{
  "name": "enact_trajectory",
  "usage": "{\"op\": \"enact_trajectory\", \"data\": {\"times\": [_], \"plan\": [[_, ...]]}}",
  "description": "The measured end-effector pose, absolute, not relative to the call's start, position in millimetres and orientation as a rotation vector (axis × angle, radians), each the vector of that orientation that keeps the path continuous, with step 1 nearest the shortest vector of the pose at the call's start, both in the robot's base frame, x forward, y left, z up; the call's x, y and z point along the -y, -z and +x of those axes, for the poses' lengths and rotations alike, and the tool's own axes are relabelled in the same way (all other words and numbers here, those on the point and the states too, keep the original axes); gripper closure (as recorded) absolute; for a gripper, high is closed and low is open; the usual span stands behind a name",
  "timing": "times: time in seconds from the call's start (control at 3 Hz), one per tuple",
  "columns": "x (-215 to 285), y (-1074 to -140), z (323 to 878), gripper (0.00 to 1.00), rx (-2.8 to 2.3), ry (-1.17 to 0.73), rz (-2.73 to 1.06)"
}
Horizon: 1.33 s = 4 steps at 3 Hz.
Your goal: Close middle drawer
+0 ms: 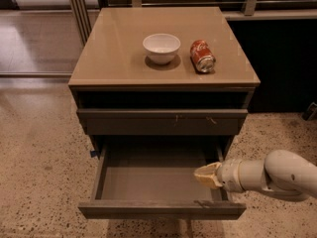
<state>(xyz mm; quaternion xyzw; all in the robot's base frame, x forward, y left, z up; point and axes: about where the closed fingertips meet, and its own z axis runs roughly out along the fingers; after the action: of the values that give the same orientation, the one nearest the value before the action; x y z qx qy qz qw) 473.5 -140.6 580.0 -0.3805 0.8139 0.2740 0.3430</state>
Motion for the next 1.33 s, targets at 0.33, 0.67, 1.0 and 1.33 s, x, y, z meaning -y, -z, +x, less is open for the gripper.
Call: {"op": "enact_trajectory", "data": {"times": [0.33, 0.67, 1.0, 1.33], "plan": [[131, -547, 449, 1.0, -2.15, -0.779, -0.878], [121, -517, 431, 1.0, -2.172, -0.864, -0.768], [104, -492, 419, 1.0, -2.165, -1.006, -0.696], [90, -473, 407, 1.0, -2.173, -1.129, -0.638]]}}
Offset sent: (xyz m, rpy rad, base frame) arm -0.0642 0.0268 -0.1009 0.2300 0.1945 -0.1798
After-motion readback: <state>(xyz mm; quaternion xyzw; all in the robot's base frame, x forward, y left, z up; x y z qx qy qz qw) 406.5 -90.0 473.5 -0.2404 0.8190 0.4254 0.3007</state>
